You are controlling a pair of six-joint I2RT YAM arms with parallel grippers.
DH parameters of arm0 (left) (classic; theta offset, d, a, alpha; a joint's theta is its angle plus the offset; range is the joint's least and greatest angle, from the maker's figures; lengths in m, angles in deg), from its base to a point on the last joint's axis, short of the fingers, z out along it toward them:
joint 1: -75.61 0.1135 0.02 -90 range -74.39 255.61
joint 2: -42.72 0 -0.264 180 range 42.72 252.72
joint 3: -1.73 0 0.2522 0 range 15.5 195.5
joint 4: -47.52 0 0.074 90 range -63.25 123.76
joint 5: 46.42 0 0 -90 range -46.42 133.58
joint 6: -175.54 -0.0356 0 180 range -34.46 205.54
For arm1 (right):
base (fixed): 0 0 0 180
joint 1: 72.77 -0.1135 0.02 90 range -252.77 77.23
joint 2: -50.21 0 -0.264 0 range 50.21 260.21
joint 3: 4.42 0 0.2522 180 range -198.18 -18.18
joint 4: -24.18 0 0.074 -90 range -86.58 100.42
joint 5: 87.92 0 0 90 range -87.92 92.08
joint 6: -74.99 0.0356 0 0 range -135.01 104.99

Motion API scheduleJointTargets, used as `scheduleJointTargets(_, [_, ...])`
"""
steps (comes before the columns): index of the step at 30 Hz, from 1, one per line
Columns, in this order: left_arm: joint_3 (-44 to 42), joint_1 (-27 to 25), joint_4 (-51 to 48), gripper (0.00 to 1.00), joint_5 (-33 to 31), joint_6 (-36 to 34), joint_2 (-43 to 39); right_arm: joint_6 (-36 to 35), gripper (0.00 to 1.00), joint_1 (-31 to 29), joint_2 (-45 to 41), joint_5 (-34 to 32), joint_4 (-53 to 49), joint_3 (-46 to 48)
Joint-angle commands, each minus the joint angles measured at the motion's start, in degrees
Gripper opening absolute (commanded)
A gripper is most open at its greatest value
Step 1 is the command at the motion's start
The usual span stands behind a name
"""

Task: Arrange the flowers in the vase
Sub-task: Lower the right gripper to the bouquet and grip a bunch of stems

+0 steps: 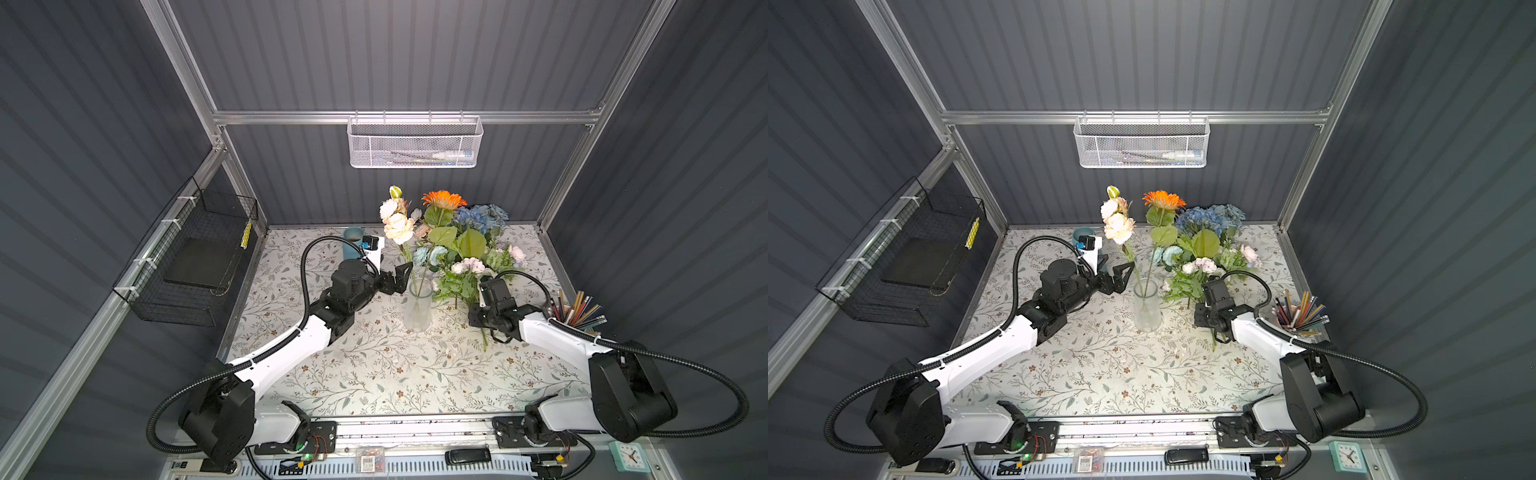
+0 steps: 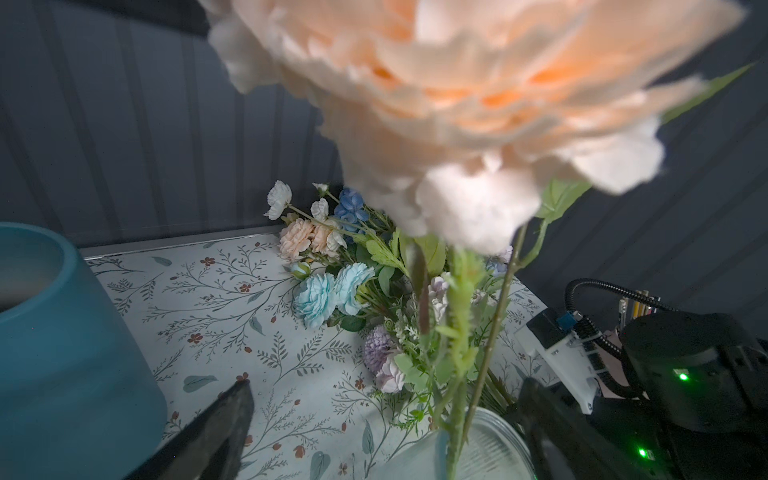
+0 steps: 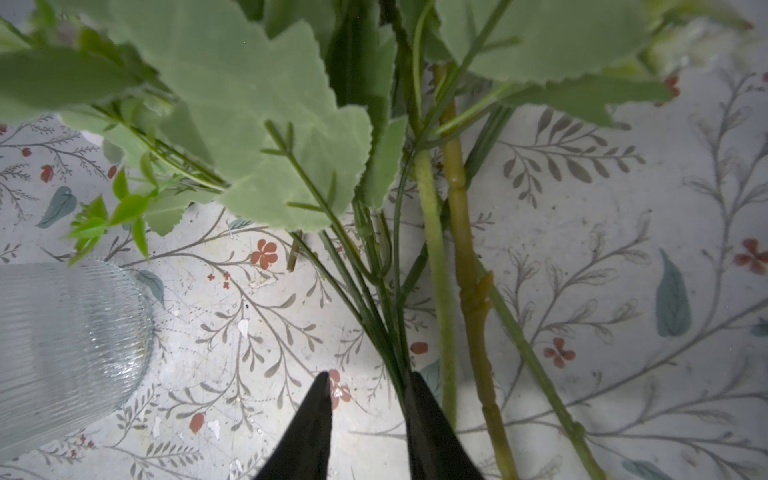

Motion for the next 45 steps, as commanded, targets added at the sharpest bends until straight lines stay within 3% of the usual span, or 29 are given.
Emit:
scheduleJointTargets(1, [1.29,0.0,-0.31,0.99,-0.86,-0.45,-0.25,-0.92,0.33,0.3,1.69,-1.02,0.25,-1.86])
scheduleJointTargets(7, [1.24,0.01,-0.41,0.99,-0.86,-0.34,-0.51,-0.89,0.36,0.24,3.72,-2.22,0.71,-2.91])
scheduleJointTargets(14, [1.08,0.03,-0.39,0.99,-1.13,-0.41,-0.93,-0.99,0.27,0.31,4.54,-1.69,1.67,-2.93])
scheduleJointTargets(20, [0.97,0.04,-0.58,0.99,-1.3,-0.55,-1.43,-1.43,0.25,0.33,6.59,-2.07,2.65,-3.21])
scheduleJointTargets(23, [1.09,0.04,-0.9,0.99,-1.5,-0.89,-1.82,-1.43,0.21,0.38,7.78,-1.66,2.99,-3.7])
scheduleJointTargets(26, [1.0,0.06,-1.25,0.99,-1.83,-1.16,-2.34,-1.61,0.1,0.35,7.91,-1.35,3.06,-4.12])
scheduleJointTargets(28, [0.87,0.06,-1.27,0.99,-2.01,-1.22,-2.66,-1.82,0.0,0.32,6.96,-0.92,3.18,-3.94])
scheduleJointTargets(35, [0.79,0.06,-0.84,0.99,-2.18,-1.27,-2.45,-2.1,0.0,0.54,-0.04,1.03,3.52,-1.73])
scheduleJointTargets(45, [0.65,0.06,0.13,0.99,-1.83,-1.05,-2.0,2.56,0.0,4.13,-11.89,10.12,7.85,2.74])
